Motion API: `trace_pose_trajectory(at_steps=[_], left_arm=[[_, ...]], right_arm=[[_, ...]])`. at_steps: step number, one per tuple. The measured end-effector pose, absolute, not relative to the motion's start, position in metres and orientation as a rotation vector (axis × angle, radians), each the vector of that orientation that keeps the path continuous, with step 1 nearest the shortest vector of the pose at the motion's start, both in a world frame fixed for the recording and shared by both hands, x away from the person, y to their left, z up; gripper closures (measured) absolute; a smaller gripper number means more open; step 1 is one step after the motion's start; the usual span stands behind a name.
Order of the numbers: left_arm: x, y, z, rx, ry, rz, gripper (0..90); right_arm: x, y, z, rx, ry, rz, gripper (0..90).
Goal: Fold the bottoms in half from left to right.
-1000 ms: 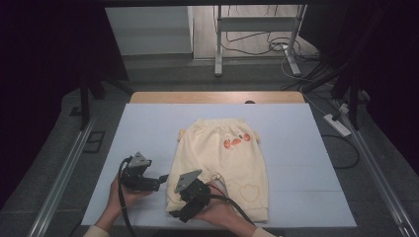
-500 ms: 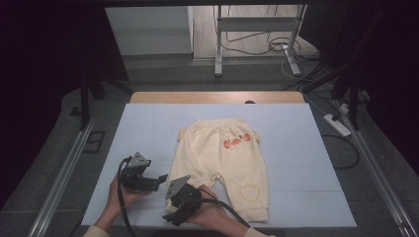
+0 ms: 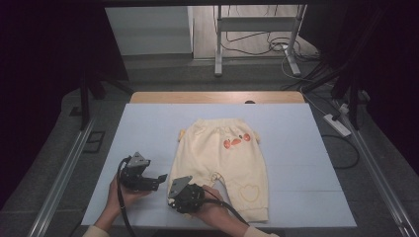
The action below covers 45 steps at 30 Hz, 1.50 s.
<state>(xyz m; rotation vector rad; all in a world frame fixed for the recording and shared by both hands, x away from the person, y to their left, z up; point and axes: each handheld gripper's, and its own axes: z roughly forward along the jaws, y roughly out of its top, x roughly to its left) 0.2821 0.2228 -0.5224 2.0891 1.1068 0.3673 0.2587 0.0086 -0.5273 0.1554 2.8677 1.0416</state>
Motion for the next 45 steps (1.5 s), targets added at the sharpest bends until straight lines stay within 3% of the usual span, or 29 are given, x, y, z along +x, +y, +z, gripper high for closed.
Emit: trace_pose_trajectory(at_steps=[45], left_arm=[[0.366, 0.190, -0.510, 2.086, 1.071, 0.287, 13.7]], right_arm=[[0.261, -0.005, -0.513, 0.146, 2.866, 1.158, 76.8]])
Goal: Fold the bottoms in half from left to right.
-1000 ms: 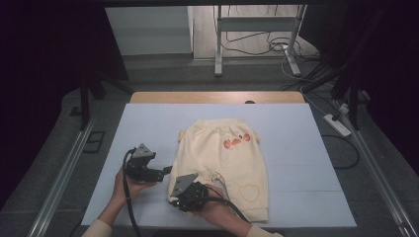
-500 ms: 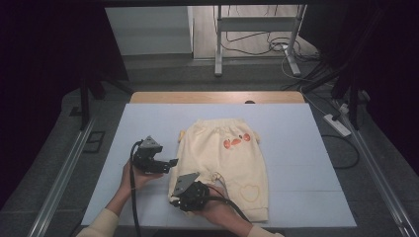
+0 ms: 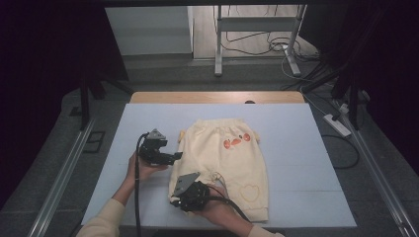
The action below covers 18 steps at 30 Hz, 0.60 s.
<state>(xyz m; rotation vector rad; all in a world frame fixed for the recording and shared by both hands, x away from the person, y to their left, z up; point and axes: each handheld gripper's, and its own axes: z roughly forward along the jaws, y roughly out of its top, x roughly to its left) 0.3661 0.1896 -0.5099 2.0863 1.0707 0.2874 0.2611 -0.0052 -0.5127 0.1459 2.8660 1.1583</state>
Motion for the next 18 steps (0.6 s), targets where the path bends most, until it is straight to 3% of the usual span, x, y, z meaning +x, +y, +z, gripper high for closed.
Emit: trace_pose_trajectory(at_steps=[18], left_arm=[[0.397, 0.180, -0.518, 2.135, 1.091, 0.272, 14.1]], right_arm=[[0.261, -0.005, -0.513, 0.144, 2.867, 1.156, 76.8]])
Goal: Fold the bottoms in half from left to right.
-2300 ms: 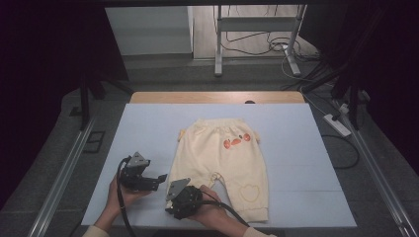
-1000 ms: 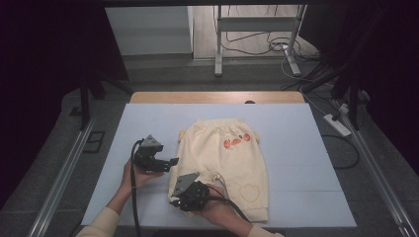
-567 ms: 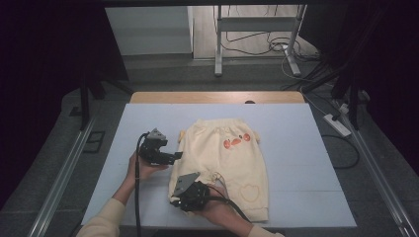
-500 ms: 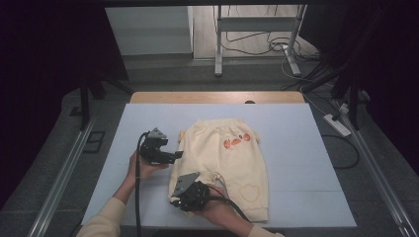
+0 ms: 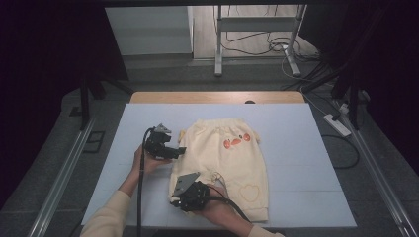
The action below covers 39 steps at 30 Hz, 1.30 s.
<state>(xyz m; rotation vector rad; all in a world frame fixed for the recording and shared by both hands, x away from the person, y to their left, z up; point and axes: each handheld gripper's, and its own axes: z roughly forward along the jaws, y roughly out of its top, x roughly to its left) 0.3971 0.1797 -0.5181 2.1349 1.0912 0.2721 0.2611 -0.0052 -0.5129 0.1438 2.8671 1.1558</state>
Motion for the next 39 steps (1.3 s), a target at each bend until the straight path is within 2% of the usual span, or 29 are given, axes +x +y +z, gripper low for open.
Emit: trace_pose_trajectory(at_steps=[24, 34, 39], left_arm=[[0.434, 0.162, -0.532, 2.134, 1.141, 0.245, 14.8], [0.438, 0.161, -0.539, 2.138, 1.170, 0.213, 15.1], [0.437, 0.161, -0.539, 2.134, 1.178, 0.218, 18.3]], right_arm=[[0.261, -0.005, -0.515, 0.148, 2.873, 1.152, 76.8], [0.261, -0.006, -0.514, 0.144, 2.875, 1.139, 76.7], [0.261, -0.006, -0.515, 0.145, 2.875, 1.139, 76.7]])
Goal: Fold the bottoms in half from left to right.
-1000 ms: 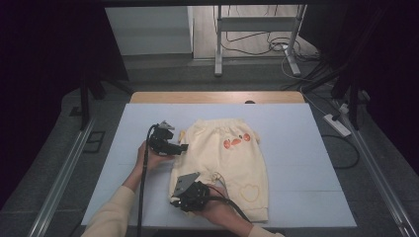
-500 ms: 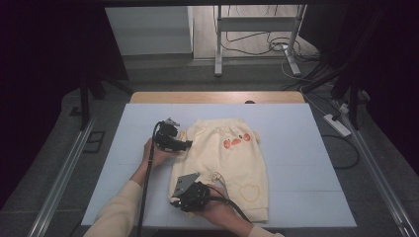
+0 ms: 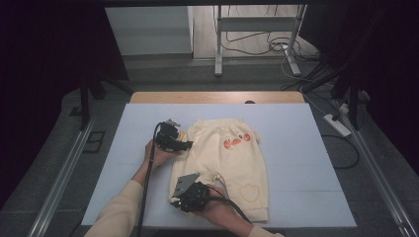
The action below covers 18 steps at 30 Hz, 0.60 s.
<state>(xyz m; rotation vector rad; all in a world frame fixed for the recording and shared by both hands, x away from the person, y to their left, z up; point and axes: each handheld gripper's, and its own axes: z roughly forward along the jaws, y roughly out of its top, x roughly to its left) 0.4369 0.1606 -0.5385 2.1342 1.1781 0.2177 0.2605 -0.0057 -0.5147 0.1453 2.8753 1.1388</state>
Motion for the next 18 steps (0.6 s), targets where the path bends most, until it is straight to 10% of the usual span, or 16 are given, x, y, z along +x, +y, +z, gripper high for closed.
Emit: trace_pose_trajectory(at_steps=[10, 18], left_arm=[[0.4319, 0.1597, -0.5364, 2.123, 1.110, 0.128, 74.1], [0.4294, 0.1638, -0.5301, 2.088, 1.095, 0.118, 80.2]], right_arm=[[0.2602, -0.0054, -0.5164, 0.148, 2.874, 1.142, 76.7], [0.2604, -0.0072, -0.5147, 0.154, 2.872, 1.152, 76.7]])
